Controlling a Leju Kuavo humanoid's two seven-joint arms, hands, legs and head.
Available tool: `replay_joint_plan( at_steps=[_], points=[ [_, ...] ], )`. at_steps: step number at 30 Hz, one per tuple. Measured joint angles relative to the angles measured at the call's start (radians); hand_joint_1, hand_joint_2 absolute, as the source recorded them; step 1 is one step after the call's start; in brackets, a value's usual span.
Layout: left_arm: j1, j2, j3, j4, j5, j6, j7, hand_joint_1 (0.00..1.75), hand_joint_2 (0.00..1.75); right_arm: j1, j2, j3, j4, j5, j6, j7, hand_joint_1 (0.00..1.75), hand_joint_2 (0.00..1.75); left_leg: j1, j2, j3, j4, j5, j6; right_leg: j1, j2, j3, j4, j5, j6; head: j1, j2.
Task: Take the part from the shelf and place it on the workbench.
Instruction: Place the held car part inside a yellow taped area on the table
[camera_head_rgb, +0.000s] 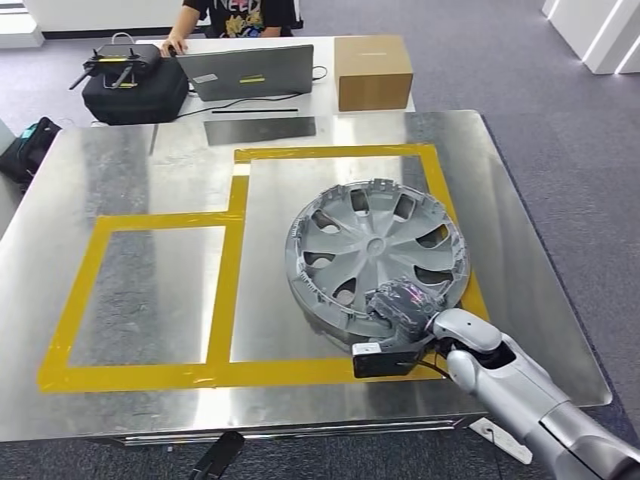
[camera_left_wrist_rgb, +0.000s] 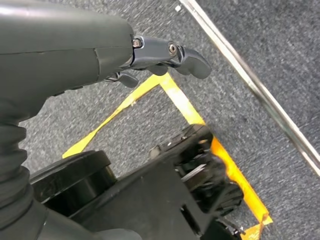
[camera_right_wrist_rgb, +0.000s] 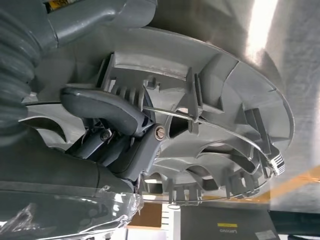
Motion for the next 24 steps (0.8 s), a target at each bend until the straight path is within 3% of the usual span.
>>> replay_joint_plan(
  at_steps=[2,5,7,9,12,14,24],
  points=[
    [0.0,-0.001,0.0,0.0,-0.002,-0.002,0.003,0.0,1.75,-0.036,0.005,0.022,0.04,0.011,0.017,-0.006,1.75,1.75,0.003,0.001,0.018,-0.051,0.01,0.006,0.004,0.004,-0.001,0.003,-0.008,0.003,0.0,0.0],
    [0.0,-0.003,0.0,0.0,-0.002,0.011,-0.006,0.0,1.75,-0.083,0.014,0.058,0.101,0.019,0.041,-0.016,1.75,1.75,0.003,-0.002,0.025,-0.056,0.004,0.017,0.007,0.003,0.004,-0.007,-0.01,-0.021,0.002,0.0],
    [0.0,-0.006,0.0,0.0,-0.005,0.035,-0.021,0.0,1.75,-0.105,0.022,0.082,0.136,0.019,0.041,-0.02,1.75,1.75,0.001,-0.004,0.032,-0.056,-0.001,0.025,0.007,0.0,0.012,-0.016,-0.011,-0.024,0.003,0.0],
    [0.001,-0.009,0.0,0.0,-0.014,0.066,-0.042,0.0,1.75,-0.117,0.026,0.098,0.162,0.018,0.023,-0.025,1.75,1.75,0.0,-0.005,0.037,-0.056,-0.004,0.03,0.007,-0.001,0.021,-0.024,-0.012,-0.017,0.003,0.0],
    [0.002,-0.013,-0.002,0.0,-0.029,0.08,-0.083,0.0,1.75,-0.121,0.03,0.115,0.192,0.016,-0.028,-0.047,1.75,1.75,-0.001,-0.005,0.038,-0.056,-0.006,0.034,0.005,-0.001,0.034,-0.032,-0.007,0.01,0.002,0.0],
    [0.003,-0.014,-0.003,0.0,-0.033,0.065,-0.102,0.0,1.75,-0.123,0.035,0.123,0.212,0.02,-0.062,-0.062,1.75,1.75,-0.002,-0.005,0.039,-0.056,-0.005,0.036,0.004,-0.001,0.038,-0.034,-0.005,0.021,0.002,0.0],
    [0.007,-0.016,-0.004,0.0,-0.035,0.054,-0.115,0.0,1.75,-0.133,0.052,0.144,0.259,0.024,-0.091,-0.07,1.75,1.75,0.0,-0.005,0.043,-0.059,0.0,0.034,0.005,-0.001,0.038,-0.031,-0.006,0.026,0.002,0.0]
  ],
)
